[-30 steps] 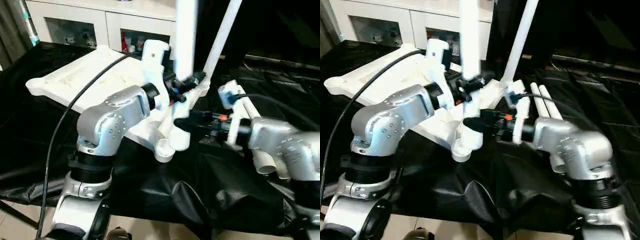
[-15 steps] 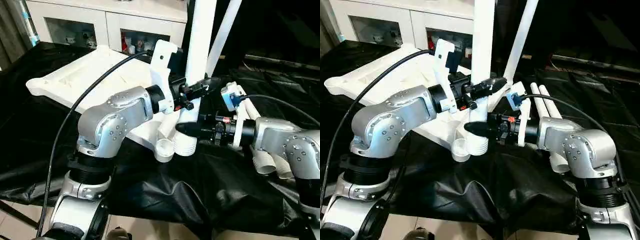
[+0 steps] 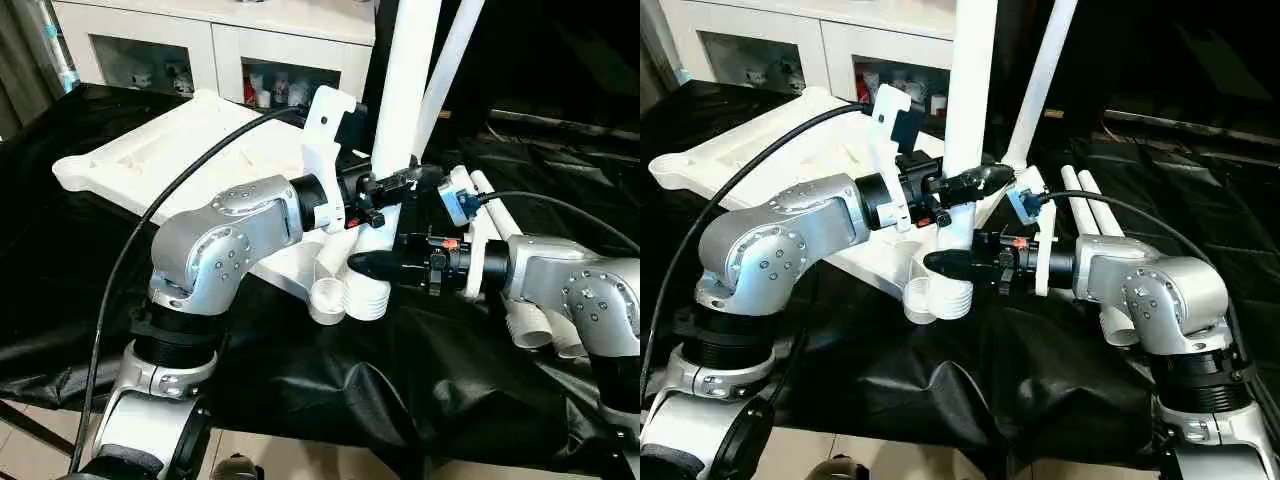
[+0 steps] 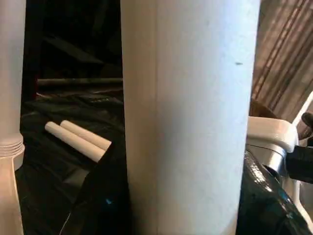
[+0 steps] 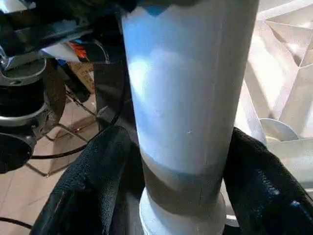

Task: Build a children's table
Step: Pick table leg

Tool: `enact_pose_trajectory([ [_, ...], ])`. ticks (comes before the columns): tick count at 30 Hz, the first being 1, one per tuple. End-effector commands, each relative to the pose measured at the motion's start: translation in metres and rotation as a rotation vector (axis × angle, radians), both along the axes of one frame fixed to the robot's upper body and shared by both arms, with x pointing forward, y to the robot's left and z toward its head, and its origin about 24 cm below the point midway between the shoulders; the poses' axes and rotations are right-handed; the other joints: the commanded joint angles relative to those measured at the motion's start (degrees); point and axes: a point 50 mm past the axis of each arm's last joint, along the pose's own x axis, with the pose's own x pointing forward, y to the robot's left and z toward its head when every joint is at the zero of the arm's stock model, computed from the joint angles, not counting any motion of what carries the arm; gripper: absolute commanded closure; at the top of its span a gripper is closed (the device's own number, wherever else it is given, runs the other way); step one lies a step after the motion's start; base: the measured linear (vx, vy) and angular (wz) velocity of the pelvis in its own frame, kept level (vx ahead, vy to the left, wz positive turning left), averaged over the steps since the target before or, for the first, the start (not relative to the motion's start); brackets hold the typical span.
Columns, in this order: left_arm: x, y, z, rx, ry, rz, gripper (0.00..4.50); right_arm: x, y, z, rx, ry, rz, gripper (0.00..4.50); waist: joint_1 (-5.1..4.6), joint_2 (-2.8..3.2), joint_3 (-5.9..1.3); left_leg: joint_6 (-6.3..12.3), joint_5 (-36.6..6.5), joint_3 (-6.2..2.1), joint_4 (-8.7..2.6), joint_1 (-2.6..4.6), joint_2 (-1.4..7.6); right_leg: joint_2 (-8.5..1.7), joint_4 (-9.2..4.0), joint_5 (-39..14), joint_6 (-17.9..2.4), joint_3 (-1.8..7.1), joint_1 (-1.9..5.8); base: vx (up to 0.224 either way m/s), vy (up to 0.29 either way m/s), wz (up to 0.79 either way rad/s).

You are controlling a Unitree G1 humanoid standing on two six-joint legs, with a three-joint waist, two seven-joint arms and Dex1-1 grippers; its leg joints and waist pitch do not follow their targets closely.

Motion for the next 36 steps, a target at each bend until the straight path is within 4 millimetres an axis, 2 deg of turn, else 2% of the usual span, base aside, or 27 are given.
enact_pose_trajectory([
  [1, -0.001, -0.0038, 0.008, 0.003, -0.022, -0.024, 2.62, -0.0024, 0.0005, 0.005, -0.008, -0.031, 0.021, 1.45, -0.23, 0.44, -3.94, -2.15, -13.7, -1.46, -4.08, 1.36, 3.23, -5.11, -5.3, -21.3, -5.3, 2.76, 2.44, 0.0, 0.0, 0.0],
  [13, -0.0052, -0.0066, 0.0099, -0.004, -0.011, -0.072, 2.62, 0.0006, -0.0001, 0.0014, -0.023, -0.033, 0.01, 1.45, -0.17, 0.33, -4.03, -2.08, -13.4, -1.42, -4.01, 1.34, 3.2, -5.15, -5.19, -20.7, -5.8, 2.76, 2.54, 0.0, 0.0, 0.0],
  [14, -0.0052, -0.0065, 0.01, -0.004, -0.011, -0.072, 2.62, 0.0009, 0.0, 0.0013, -0.023, -0.033, 0.009, 1.74, -0.16, 0.36, -4.01, -2.04, -13.4, -1.43, -4.02, 1.36, 3.22, -5.14, -5.21, -20.8, -5.8, 2.76, 2.48, 0.0, 0.0, 0.0],
  [18, -0.0057, -0.0061, 0.0105, -0.005, -0.011, -0.077, 2.62, 0.0014, 0.0007, 0.0012, -0.021, -0.035, 0.01, 1.87, -0.18, 0.35, -4.0, -2.12, -13.4, -1.42, -4.03, 1.3, 3.21, -5.16, -5.22, -21.1, -5.6, 2.79, 2.5, 0.0, 0.0, 0.0],
  [19, -0.0059, -0.0061, 0.0109, -0.007, -0.01, -0.078, 2.62, 0.0015, 0.0009, 0.0013, -0.02, -0.035, 0.01, 2.16, -0.17, 0.37, -4.03, -2.12, -13.4, -1.43, -4.03, 1.31, 3.22, -5.14, -5.2, -21.0, -5.6, 2.8, 2.5, 0.0, 0.0, 0.0],
  [26, -0.006, -0.0074, 0.0142, -0.031, -0.002, -0.084, 2.62, 0.0015, 0.0018, 0.0005, -0.015, -0.036, 0.013, 2.56, -0.13, 0.5, -4.13, -2.06, -13.1, -1.44, -4.0, 1.32, 3.22, -5.1, -5.11, -20.0, -5.9, 2.77, 2.56, 0.0, 0.0, 0.0],
  [28, -0.0058, -0.0077, 0.0159, -0.044, 0.002, -0.089, 2.62, 0.0015, 0.0017, 0.0002, -0.012, -0.036, 0.011, 2.59, -0.09, 0.67, -4.19, -2.15, -13.1, -1.48, -4.0, 1.33, 3.26, -5.13, -5.02, -19.6, -6.1, 2.76, 2.61, 0.0, 0.0, 0.0],
  [34, -0.0057, -0.0076, 0.0163, -0.044, 0.002, -0.09, 2.62, 0.0018, 0.0014, -0.0001, -0.005, -0.04, 0.006, 2.62, -0.07, 0.69, -4.27, -2.19, -13.3, -1.47, -3.97, 1.36, 3.23, -5.14, -5.04, -19.3, -6.5, 2.74, 2.66, 0.0, 0.0, 0.0],
  [36, -0.0071, -0.0073, 0.0154, -0.033, 0.001, -0.102, 2.62, 0.0023, 0.0018, 0.0004, 0.001, -0.043, 0.001, 2.06, -0.07, 0.76, -4.31, -2.3, -13.4, -1.5, -3.99, 1.37, 3.26, -5.09, -4.96, -18.6, -6.7, 2.74, 2.66, 0.0, 0.0, 0.0],
])
